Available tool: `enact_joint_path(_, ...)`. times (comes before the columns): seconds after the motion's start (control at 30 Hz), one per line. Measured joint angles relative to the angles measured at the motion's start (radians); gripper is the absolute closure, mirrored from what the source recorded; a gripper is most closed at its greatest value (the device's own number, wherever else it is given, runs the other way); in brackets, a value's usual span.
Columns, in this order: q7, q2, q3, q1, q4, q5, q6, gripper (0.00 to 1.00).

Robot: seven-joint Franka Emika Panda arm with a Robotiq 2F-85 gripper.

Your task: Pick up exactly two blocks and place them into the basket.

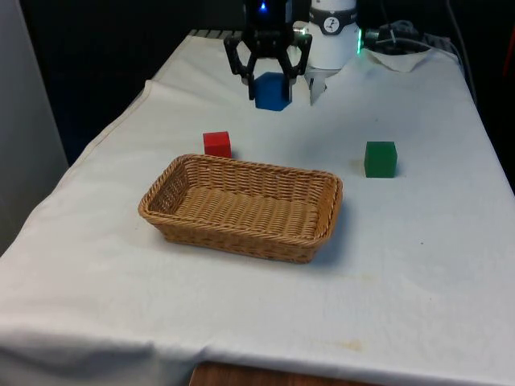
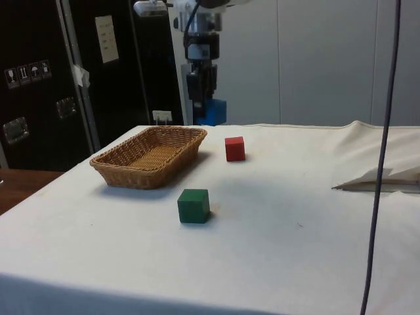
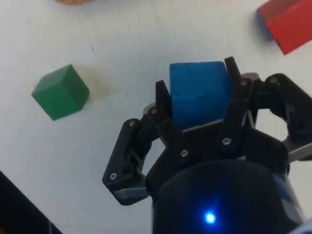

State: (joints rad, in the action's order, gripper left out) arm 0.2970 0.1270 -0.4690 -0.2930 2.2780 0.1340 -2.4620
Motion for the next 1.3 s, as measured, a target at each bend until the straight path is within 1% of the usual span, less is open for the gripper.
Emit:
enact_joint_path(0.03,0.007,0.021,0.0,0.001,-0.026,0.006,0.008,0.88)
enact_joint_path(0.17,0.024,0.059,-0.001,0.001,-0.073,0.021,0.021,0.88)
enact_joint_path(0.2,0.03,0.077,-0.001,0.002,-0.095,0.024,0.027,0.88)
enact_joint_path(0.27,0.036,0.093,-0.001,0.002,-0.117,0.028,0.033,0.88)
enact_joint_path(0.33,0.036,0.093,-0.001,0.002,-0.117,0.028,0.033,0.88)
enact_joint_path(0.4,0.043,0.111,-0.001,0.003,-0.14,0.033,0.04,0.88)
enact_joint_path(0.5,0.054,0.14,-0.002,0.005,-0.179,0.041,0.051,0.88)
enact_joint_path(0.53,0.06,0.161,-0.002,0.007,-0.205,0.043,0.059,0.88)
enact_joint_path(0.77,0.085,0.223,-0.005,0.014,-0.276,0.056,0.078,0.88)
enact_joint_path(0.8,0.093,0.242,-0.006,0.016,-0.299,0.059,0.086,0.88)
enact_joint_path(0.83,0.093,0.242,-0.006,0.016,-0.299,0.059,0.086,0.88)
enact_joint_path(0.9,0.104,0.27,-0.007,0.018,-0.329,0.063,0.09,0.88)
enact_joint_path(1.03,0.118,0.299,-0.007,0.02,-0.357,0.07,0.09,0.88)
enact_joint_path(1.1,0.136,0.333,-0.007,0.023,-0.388,0.08,0.091,0.88)
enact_joint_path(1.23,0.161,0.378,-0.007,0.026,-0.424,0.094,0.09,0.88)
enact_joint_path(1.3,0.169,0.387,-0.008,0.027,-0.431,0.099,0.09,0.88)
